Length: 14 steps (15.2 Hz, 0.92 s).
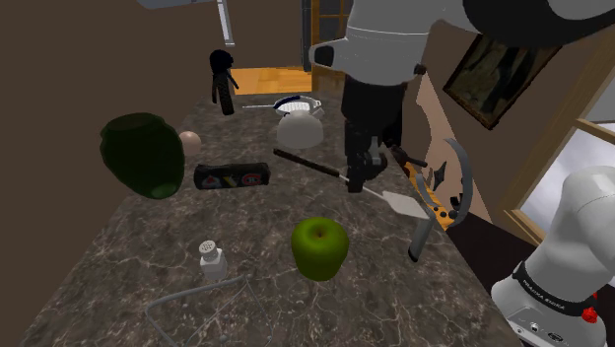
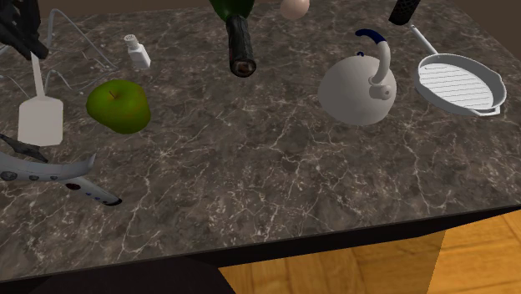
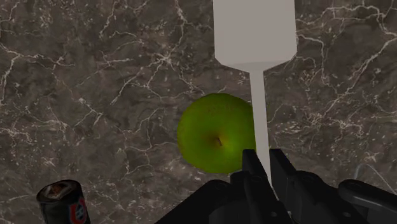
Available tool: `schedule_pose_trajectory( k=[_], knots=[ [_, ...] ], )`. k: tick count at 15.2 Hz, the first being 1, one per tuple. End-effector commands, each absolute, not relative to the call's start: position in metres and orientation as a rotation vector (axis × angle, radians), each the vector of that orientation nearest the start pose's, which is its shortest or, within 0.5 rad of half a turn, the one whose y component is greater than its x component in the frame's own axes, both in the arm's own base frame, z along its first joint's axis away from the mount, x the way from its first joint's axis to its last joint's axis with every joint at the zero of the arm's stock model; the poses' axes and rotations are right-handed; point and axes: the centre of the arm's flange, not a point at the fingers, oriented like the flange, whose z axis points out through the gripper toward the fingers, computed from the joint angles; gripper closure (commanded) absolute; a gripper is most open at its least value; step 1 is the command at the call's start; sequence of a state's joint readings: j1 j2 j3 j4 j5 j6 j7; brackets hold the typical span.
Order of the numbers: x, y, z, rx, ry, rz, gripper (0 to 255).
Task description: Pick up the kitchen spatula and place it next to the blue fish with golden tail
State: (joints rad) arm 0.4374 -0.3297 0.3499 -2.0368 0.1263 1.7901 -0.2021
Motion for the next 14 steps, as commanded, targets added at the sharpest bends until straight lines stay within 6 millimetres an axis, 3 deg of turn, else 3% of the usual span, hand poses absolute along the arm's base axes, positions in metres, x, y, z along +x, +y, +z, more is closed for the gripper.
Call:
schedule_pose_trajectory(
  k=[1,14],
  knots=[
    [0.290,0.372,0.580,-2.765,-1.423,-0.092,255],
    [0.155,0.478,0.580,-2.765,-1.423,-0.092,255]
  ],
)
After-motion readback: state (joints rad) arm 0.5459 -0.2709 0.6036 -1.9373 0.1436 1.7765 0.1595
